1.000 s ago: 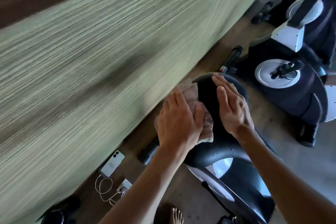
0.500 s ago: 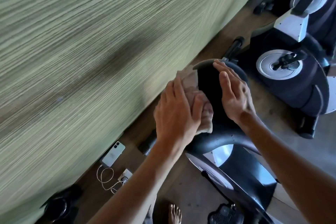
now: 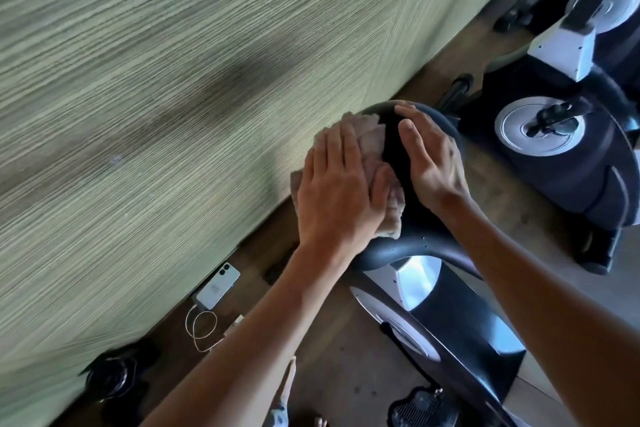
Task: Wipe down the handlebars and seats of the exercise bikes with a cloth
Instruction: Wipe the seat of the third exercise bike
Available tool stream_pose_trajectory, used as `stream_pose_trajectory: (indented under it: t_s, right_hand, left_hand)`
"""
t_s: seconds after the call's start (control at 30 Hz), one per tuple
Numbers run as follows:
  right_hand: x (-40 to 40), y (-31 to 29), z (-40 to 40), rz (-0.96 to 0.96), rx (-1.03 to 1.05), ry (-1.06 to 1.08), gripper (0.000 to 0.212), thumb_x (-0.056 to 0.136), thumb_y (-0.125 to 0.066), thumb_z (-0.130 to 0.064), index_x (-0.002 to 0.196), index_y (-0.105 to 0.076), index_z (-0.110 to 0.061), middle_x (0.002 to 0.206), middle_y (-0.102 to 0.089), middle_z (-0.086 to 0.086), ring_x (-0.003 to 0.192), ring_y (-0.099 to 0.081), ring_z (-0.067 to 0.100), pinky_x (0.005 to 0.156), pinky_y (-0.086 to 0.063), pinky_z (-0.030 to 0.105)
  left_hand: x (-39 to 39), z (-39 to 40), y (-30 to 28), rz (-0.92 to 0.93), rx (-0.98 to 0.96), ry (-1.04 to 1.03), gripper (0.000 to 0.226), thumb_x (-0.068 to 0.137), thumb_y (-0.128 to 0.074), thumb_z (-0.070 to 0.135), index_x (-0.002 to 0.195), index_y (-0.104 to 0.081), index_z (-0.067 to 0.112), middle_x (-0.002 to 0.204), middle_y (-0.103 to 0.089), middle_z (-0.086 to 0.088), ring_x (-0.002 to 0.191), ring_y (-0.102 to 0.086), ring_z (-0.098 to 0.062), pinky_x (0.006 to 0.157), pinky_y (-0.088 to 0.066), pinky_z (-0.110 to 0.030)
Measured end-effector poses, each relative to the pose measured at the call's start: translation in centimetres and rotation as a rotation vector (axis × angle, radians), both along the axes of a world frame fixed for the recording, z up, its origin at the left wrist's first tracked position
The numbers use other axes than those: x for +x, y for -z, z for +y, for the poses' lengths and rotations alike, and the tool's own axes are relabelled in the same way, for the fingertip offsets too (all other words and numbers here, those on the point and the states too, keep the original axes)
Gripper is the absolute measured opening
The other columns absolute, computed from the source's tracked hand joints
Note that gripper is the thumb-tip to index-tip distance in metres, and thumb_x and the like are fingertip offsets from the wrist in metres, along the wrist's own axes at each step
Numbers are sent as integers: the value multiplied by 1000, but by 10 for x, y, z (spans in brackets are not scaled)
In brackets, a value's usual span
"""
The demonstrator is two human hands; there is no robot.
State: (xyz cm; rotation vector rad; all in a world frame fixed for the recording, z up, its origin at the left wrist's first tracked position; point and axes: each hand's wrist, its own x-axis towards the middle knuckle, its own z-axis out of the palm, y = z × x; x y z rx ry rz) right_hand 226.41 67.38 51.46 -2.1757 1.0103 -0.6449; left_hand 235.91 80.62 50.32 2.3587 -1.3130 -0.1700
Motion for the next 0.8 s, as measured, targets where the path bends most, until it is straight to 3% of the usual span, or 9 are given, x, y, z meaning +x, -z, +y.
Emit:
stream_pose_trajectory:
  t_s: [0.07, 0.17, 0.3, 0.4, 0.47, 0.57, 0.7, 0.8]
  right_hand:
    - [-1, -1, 1, -16, 24, -7, 72, 94, -30, -62, 139, -61, -15, 146, -58, -2, 140, -47, 11, 119, -33, 30]
    - [-6, -2, -1, -34, 44, -37, 64, 97, -33, -57, 135, -64, -16, 141, -61, -7, 132, -50, 2, 111, -34, 15]
    - [-22, -13, -5, -55, 61, -45, 47, 106, -32, -39, 126, -68, -16, 121, -67, -10, 108, -55, -15, 100, -39, 9]
    - [-60, -12, 16, 32, -78, -44, 45, 109, -32, -37, 127, -64, -12, 127, -66, -1, 121, -54, 4, 112, -38, 29]
    - [-93, -3, 31, 194, -233, -48, 51, 108, -28, -44, 134, -58, -12, 141, -60, 4, 138, -47, 15, 121, -29, 38]
    - [-125, 13, 43, 257, -331, 6, 55, 108, -26, -46, 138, -55, -11, 148, -55, 7, 144, -42, 23, 121, -29, 49]
    - [-125, 22, 43, 168, -350, 78, 49, 106, -35, -36, 137, -54, -4, 151, -49, 15, 139, -45, 31, 118, -32, 48]
    - [-124, 21, 40, 95, -303, 109, 47, 106, -33, -33, 137, -53, -4, 150, -50, 13, 138, -46, 28, 119, -31, 45]
  left_hand:
    - [-18, 22, 7, -56, -59, 31, 76, 105, -30, 55, 160, -26, 2, 167, -25, -17, 157, -18, -28, 127, -17, -43]
    - [-26, 32, 14, -127, -96, 93, 73, 105, -36, 53, 156, -36, 1, 164, -32, -18, 155, -23, -29, 128, -16, -42]
    - [-7, -8, -3, -172, 31, 200, 79, 100, -16, 53, 159, -29, 3, 166, -28, -18, 157, -18, -28, 129, -8, -37]
    - [-4, -25, -4, -192, 71, 172, 77, 101, -18, 51, 161, -23, 3, 167, -26, -17, 157, -18, -27, 128, -10, -36]
    - [-13, -15, -1, -218, -2, 106, 72, 104, -28, 49, 158, -31, 1, 164, -33, -18, 155, -24, -28, 127, -12, -35]
    - [-40, 16, 8, -240, -134, 101, 69, 105, -40, 48, 153, -41, -1, 159, -40, -20, 152, -31, -29, 128, -18, -39]
    - [-65, 37, 25, -337, -254, 151, 69, 101, -53, 47, 146, -50, -5, 151, -50, -24, 146, -42, -35, 122, -32, -46]
    - [-81, 13, 19, -317, -216, 114, 68, 103, -41, 46, 146, -49, -7, 150, -49, -28, 145, -42, -39, 122, -31, -48]
